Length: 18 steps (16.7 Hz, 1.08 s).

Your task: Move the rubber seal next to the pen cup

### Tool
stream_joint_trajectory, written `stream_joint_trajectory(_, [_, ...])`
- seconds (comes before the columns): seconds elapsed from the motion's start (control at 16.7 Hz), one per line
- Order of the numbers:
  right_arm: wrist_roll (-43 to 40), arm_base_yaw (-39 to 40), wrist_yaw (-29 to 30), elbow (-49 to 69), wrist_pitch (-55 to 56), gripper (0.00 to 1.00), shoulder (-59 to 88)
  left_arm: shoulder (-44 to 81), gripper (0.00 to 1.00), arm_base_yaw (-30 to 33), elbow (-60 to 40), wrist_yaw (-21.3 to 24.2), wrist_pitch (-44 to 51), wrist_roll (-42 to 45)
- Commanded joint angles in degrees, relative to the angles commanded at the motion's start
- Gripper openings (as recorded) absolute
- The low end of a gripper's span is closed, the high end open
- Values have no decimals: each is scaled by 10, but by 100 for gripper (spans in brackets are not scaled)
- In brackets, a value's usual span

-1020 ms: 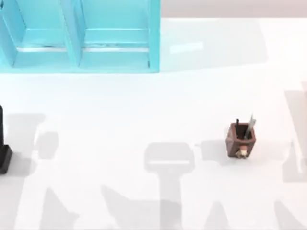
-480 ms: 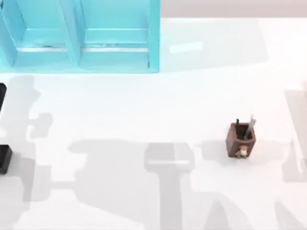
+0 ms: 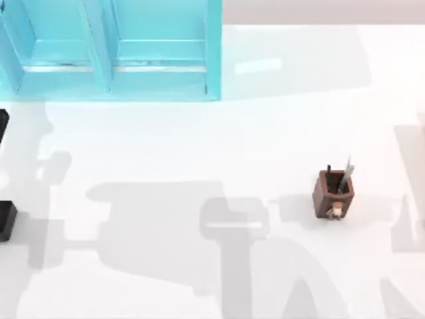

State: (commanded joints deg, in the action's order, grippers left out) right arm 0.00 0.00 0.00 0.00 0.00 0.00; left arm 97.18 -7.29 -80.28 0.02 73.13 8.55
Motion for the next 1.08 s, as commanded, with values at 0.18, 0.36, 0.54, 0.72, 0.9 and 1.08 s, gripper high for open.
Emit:
stream_joint_trajectory(0.18, [0, 0, 0, 0, 0, 100, 0, 1, 100, 2, 10, 0, -11, -1])
stream_joint_trajectory(0.36, [0, 0, 0, 0, 0, 100, 0, 14, 100, 1, 54, 0, -67, -1])
stream_joint_trajectory(0.54, [0, 0, 0, 0, 0, 100, 0, 35, 100, -1, 114, 0, -154, 1])
stream_joint_trajectory(0.72, [0, 0, 0, 0, 0, 100, 0, 51, 100, -2, 162, 0, -215, 3])
stream_joint_trajectory(0.9, [0, 0, 0, 0, 0, 100, 0, 54, 100, -2, 171, 0, -225, 3])
stream_joint_trajectory(1.08, [0, 0, 0, 0, 0, 100, 0, 54, 92, -2, 171, 0, -225, 3])
